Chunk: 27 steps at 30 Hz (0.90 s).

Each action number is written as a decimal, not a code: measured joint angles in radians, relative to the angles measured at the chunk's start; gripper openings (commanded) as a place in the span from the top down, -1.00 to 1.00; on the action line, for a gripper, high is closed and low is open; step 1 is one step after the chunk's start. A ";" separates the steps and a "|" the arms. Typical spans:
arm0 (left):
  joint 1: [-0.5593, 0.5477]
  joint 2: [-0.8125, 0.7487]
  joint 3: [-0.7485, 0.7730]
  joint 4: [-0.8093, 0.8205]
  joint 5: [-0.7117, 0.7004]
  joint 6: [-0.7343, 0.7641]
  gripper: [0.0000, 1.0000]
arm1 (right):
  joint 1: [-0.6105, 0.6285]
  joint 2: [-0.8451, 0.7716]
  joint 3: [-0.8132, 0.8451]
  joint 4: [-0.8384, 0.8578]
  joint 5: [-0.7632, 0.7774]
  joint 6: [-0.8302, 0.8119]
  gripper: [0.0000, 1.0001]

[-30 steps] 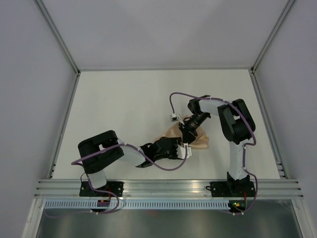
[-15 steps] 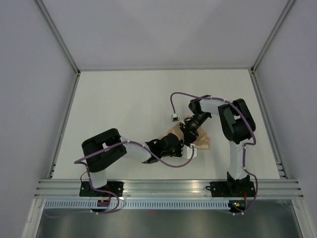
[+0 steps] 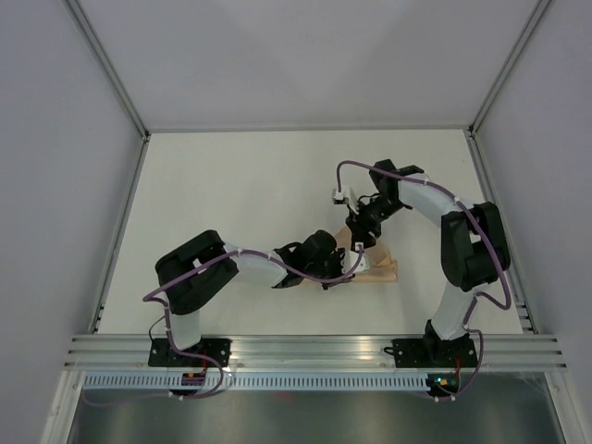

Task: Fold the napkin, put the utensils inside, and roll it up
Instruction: Roll the napkin with the utensil

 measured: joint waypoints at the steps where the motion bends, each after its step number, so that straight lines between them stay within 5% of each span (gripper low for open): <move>1: 0.006 0.000 0.000 -0.001 0.017 -0.021 0.95 | -0.014 -0.034 -0.008 0.027 0.004 0.018 -0.10; 14: 0.179 0.087 0.043 0.011 0.399 -0.349 0.95 | -0.249 -0.479 -0.294 0.242 0.033 0.125 -0.22; 21: 0.234 0.170 0.143 -0.084 0.561 -0.425 0.95 | -0.086 -0.775 -0.546 0.371 0.122 0.108 -0.29; 27: 0.241 0.221 0.225 -0.181 0.618 -0.456 0.95 | 0.148 -0.832 -0.757 0.510 0.273 0.110 -0.30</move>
